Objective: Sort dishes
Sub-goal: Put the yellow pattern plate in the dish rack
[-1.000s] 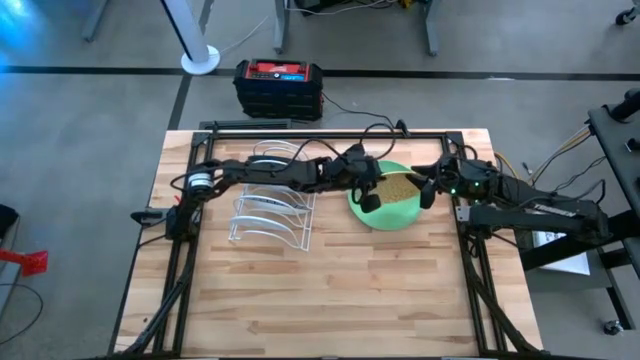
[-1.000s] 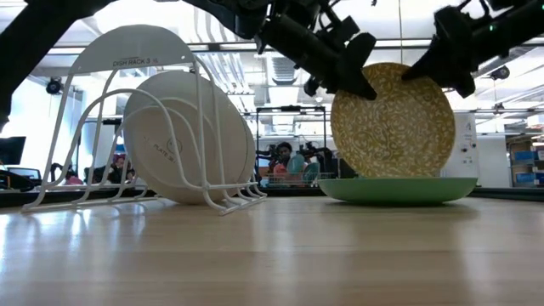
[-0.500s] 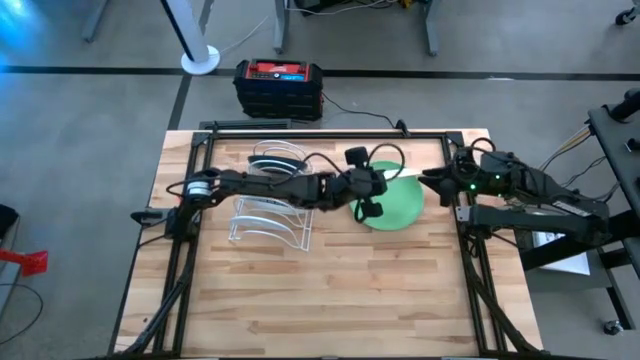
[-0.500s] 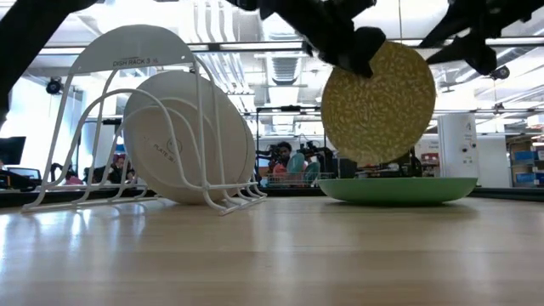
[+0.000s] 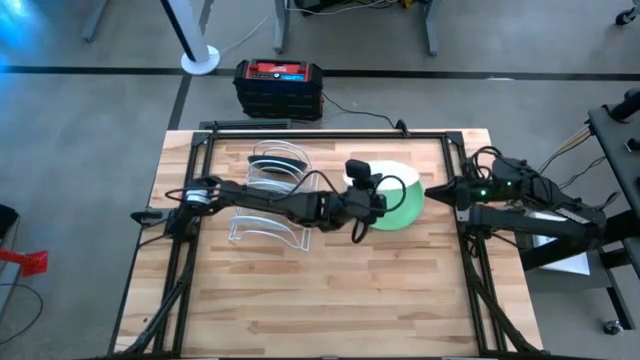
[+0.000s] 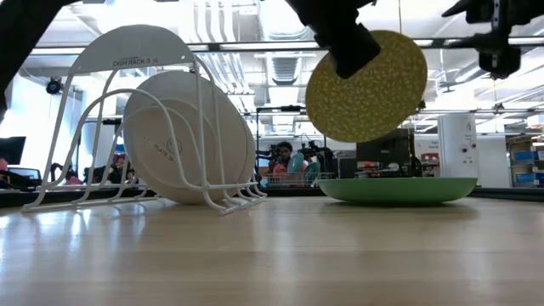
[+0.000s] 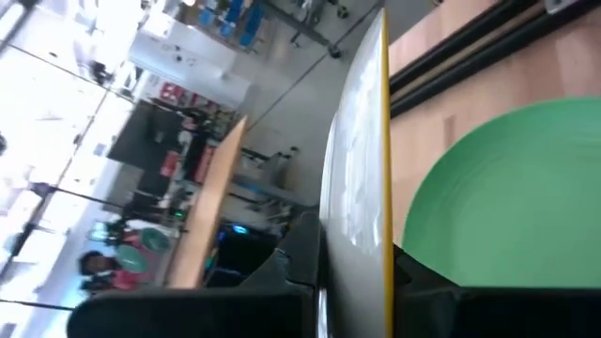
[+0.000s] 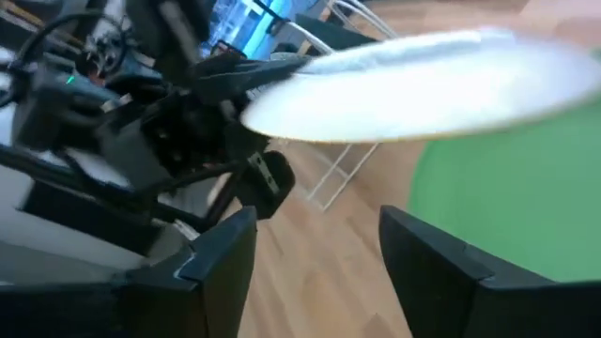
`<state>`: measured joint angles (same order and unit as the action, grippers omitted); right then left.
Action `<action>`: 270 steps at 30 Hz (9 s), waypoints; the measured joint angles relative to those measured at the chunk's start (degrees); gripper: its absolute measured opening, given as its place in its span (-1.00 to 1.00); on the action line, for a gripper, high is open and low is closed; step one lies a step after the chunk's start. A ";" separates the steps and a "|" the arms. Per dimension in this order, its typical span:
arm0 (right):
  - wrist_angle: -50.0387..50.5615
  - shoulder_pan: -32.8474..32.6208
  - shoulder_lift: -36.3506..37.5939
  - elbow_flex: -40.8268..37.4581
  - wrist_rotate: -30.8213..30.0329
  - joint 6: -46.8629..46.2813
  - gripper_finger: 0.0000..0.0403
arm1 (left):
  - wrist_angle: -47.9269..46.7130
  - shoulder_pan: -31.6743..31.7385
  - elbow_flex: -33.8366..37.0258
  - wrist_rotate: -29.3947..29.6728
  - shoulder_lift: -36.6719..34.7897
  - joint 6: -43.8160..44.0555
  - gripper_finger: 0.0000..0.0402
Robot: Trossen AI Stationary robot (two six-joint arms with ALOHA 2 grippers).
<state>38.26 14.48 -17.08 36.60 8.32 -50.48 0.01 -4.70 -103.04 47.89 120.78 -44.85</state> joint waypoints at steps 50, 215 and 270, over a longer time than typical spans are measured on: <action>-39.70 -2.99 8.90 -30.31 -4.06 -29.58 0.39 | 40.93 -8.94 -0.39 14.79 14.09 -44.89 -0.94; -80.29 -14.99 -55.77 -0.63 -4.41 49.75 -0.88 | 57.90 -14.99 46.47 26.23 -48.07 -23.48 0.47; -88.25 -16.13 -75.77 3.52 -2.22 48.04 -0.88 | 57.59 -14.96 50.27 29.21 -48.27 -19.05 0.47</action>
<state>-49.99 -1.65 -92.85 40.12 6.11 -2.44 57.61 -19.66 -52.77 77.10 72.50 -63.90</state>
